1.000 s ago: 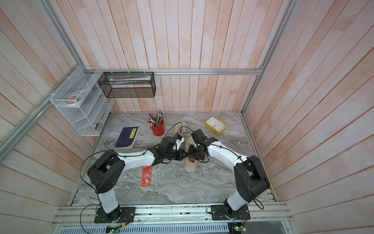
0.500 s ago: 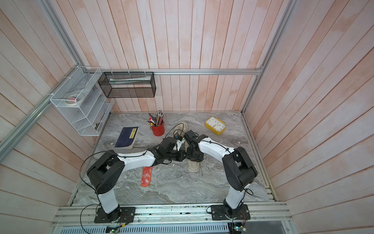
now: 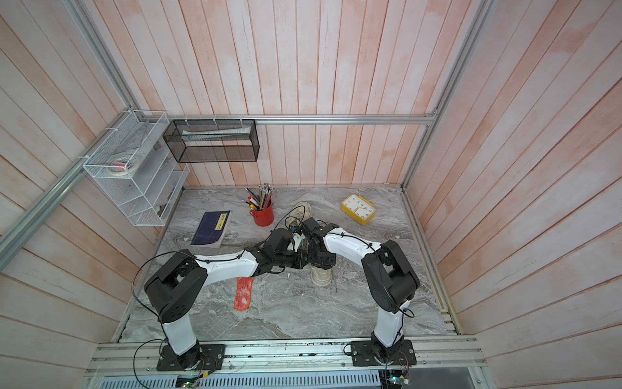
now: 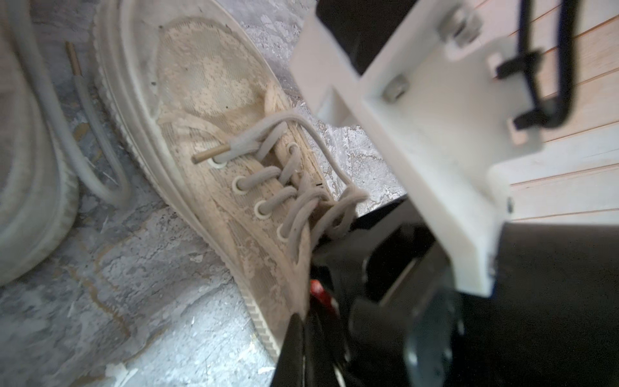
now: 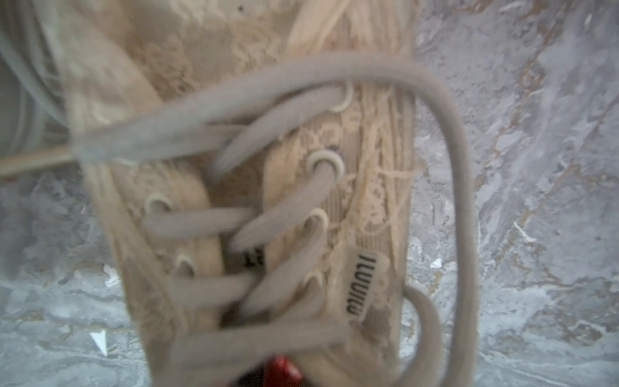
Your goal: Remove the insole from the shoe
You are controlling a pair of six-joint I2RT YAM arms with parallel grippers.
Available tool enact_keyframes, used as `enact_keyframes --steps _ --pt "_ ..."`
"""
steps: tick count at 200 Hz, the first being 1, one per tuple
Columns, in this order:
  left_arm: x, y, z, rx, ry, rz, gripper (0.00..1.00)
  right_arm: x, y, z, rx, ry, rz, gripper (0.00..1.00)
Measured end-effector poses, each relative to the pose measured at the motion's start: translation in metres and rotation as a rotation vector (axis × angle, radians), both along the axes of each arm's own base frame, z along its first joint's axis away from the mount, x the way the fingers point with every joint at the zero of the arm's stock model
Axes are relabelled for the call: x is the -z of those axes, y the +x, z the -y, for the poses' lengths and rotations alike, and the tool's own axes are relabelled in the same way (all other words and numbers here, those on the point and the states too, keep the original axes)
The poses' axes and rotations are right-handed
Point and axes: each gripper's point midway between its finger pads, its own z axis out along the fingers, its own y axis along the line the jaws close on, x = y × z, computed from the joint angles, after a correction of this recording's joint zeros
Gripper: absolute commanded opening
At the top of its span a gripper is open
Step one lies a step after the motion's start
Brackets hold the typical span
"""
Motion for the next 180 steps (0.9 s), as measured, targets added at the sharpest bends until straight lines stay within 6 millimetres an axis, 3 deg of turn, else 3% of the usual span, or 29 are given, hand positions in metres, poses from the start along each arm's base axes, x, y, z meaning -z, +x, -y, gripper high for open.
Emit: enact_keyframes --steps 37,109,180 --pt "0.000 0.000 0.000 0.001 -0.002 0.001 0.00 -0.001 0.002 0.001 0.001 -0.008 0.007 0.00" --pt "-0.002 0.000 0.001 0.021 0.000 0.028 0.00 -0.014 0.006 0.004 0.037 0.083 0.012 0.00" --pt "-0.008 0.004 0.004 0.057 0.012 0.104 0.00 -0.052 0.006 0.013 0.138 0.324 0.056 0.00"
